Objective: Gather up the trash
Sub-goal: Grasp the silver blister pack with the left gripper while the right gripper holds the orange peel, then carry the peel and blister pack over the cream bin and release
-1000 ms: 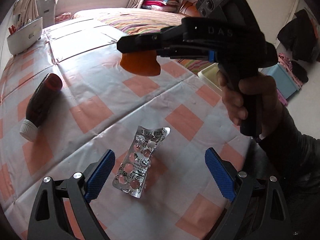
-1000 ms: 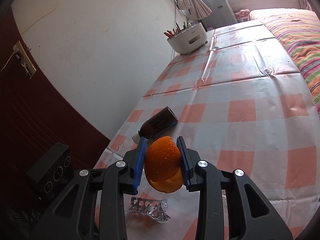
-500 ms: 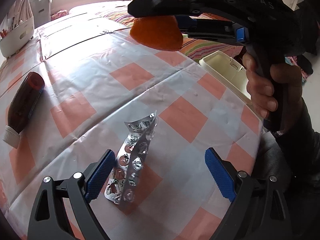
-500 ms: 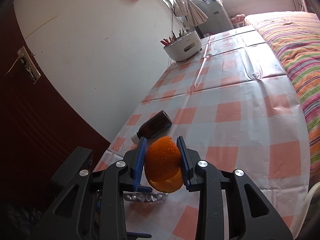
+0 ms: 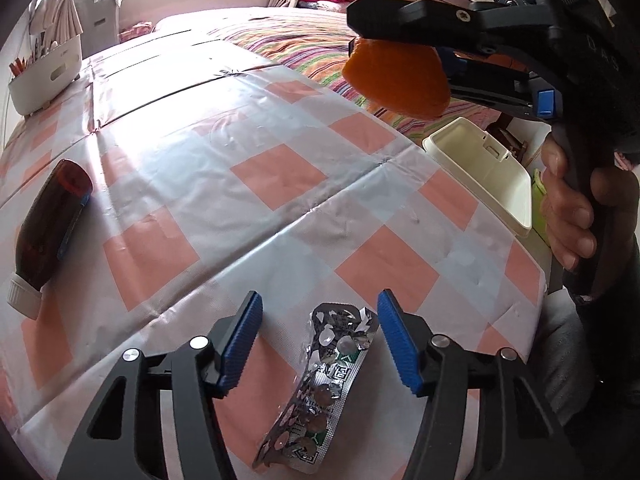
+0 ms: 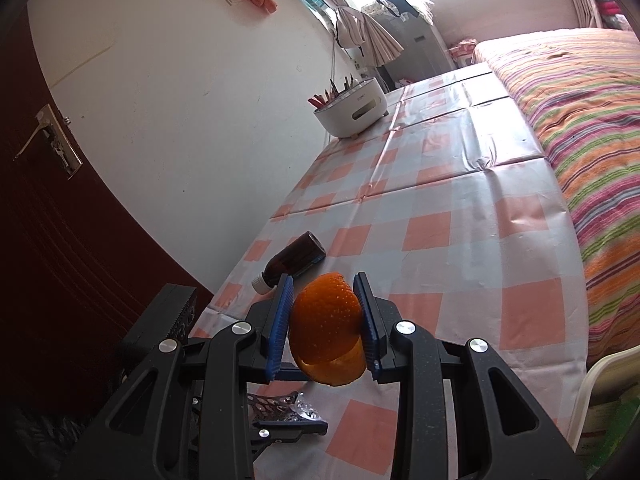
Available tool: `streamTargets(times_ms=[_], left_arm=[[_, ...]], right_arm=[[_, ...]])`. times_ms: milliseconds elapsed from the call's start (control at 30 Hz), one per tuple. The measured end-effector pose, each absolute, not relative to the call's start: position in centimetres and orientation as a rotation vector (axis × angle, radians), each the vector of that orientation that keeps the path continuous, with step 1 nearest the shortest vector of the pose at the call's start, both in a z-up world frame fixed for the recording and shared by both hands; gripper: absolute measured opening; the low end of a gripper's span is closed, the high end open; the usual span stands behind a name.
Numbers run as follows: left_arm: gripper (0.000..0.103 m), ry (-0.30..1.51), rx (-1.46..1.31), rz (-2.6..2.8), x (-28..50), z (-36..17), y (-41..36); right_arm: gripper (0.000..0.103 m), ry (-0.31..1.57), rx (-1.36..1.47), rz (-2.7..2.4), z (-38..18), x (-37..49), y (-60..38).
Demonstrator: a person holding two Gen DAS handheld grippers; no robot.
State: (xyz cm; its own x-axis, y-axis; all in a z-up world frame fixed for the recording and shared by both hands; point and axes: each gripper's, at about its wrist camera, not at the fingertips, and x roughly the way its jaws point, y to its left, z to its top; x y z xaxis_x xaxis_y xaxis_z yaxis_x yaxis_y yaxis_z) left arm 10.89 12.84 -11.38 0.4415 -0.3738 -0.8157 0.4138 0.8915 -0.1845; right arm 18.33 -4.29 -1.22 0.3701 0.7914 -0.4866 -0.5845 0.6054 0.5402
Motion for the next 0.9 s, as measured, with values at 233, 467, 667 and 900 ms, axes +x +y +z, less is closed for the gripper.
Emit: streamTargets(times_ms=[233, 467, 667, 900], left_arm=[[0.022, 1.014, 0.082, -0.526, 10.7, -11.3, 11.7], [0.018, 0.952, 0.100, -0.519, 10.4, -10.3, 10.1], [0.013, 0.925, 0.088, -0.548, 10.7, -9.3, 8.6], [0.012, 0.887, 0.060, -0.572, 11.0, -8.2, 6.4]], right_arm=[[0.030, 0.768, 0.313, 0.865, -1.0, 18.1, -6.7], [0.030, 0.742, 0.333, 0.841, -0.5, 17.8, -8.2], [0.030, 0.726, 0.345, 0.818, -0.4, 17.6, -9.7], [0.030, 0.702, 0.355, 0.771, -0.2, 17.3, -12.3]])
